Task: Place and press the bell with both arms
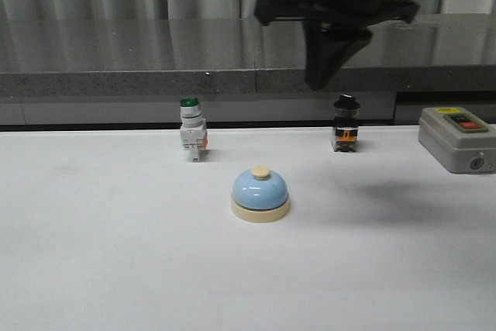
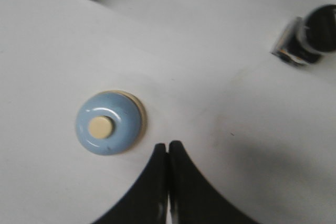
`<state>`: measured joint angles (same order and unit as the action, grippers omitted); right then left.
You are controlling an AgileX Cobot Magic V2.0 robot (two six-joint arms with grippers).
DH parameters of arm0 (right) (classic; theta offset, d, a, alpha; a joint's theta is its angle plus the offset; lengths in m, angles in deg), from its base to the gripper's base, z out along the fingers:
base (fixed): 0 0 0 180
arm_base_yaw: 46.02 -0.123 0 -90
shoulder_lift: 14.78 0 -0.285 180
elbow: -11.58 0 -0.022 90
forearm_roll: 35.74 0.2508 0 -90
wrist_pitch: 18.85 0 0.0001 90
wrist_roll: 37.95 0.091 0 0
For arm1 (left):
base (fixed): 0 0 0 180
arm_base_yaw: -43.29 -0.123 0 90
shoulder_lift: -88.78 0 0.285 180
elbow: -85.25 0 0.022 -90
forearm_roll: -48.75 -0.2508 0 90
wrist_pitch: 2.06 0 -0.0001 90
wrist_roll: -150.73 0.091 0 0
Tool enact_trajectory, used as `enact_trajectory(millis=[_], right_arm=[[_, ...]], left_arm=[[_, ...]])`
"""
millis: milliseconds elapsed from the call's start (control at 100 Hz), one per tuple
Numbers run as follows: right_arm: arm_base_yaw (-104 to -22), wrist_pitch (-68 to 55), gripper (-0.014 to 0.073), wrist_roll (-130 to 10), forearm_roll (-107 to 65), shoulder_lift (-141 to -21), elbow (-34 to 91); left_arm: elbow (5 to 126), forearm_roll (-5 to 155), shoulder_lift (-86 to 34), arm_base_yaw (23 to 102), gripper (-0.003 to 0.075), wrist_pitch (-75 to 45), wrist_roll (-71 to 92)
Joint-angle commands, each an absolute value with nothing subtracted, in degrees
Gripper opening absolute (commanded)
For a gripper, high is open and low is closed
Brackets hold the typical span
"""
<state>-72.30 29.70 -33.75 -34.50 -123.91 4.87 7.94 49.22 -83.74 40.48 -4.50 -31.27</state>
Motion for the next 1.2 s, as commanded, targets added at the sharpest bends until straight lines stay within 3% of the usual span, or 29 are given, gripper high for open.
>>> enact_trajectory(millis=[0,270,810,1190], right_arm=[[-69.8,25.9,-0.006,-32.0,-35.7,-116.1,9.0],[-61.8,21.3,-0.006,-29.2,-35.7,-102.7,25.2],[-48.2,19.0,-0.006,-29.2,-35.4,-76.0,45.2],[-46.4,18.2,-0.006,-29.2,-34.3,-55.3,58.1]], left_arm=[[5.6,49.2,-85.4,40.4,-0.002,-0.4,-31.2],[5.6,49.2,-85.4,40.4,-0.002,-0.4,-31.2],[5.6,49.2,-85.4,40.4,-0.002,-0.4,-31.2],[5.6,49.2,-85.4,40.4,-0.002,-0.4,-31.2]])
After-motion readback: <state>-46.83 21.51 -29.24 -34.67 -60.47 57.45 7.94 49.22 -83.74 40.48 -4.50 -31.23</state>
